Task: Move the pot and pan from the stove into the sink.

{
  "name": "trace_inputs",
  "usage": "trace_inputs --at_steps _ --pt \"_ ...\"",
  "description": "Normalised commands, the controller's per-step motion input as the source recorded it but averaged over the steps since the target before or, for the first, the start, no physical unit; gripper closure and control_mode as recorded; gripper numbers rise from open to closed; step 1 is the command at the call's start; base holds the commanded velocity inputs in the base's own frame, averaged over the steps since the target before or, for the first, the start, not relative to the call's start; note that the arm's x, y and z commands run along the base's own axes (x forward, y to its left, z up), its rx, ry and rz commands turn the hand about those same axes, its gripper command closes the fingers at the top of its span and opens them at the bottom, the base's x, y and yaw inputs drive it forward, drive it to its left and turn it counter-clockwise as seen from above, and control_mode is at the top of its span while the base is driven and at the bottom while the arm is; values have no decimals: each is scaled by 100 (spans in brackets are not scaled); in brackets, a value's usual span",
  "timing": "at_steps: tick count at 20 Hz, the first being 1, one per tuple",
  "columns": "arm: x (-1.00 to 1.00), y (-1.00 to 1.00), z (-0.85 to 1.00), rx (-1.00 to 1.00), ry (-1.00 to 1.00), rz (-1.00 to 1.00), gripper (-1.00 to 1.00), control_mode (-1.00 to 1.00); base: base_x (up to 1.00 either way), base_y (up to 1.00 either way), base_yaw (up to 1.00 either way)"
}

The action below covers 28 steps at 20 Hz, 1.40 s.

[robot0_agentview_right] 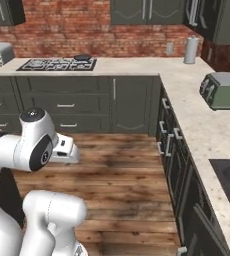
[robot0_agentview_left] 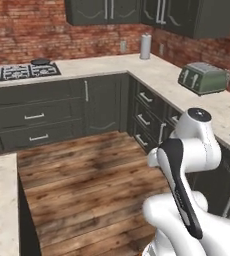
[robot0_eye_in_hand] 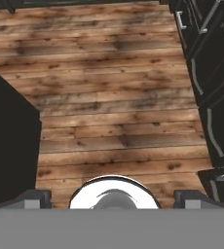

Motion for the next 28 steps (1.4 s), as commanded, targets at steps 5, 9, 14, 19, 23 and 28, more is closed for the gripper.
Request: trace_inputs --at_steps 5,9,14,19,23,28 --pt "0 0 0 0 0 0 -100 100 97 44 0" --pt "0 0 0 0 0 0 -100 100 100 52 0" --pt "0 0 0 0 0 0 -100 100 100 53 1" --pt "0 0 0 0 0 0 -100 100 100 51 2" --pt "0 0 0 0 0 0 -100 100 100 45 2" --pt "0 0 0 0 0 0 -100 100 100 42 2"
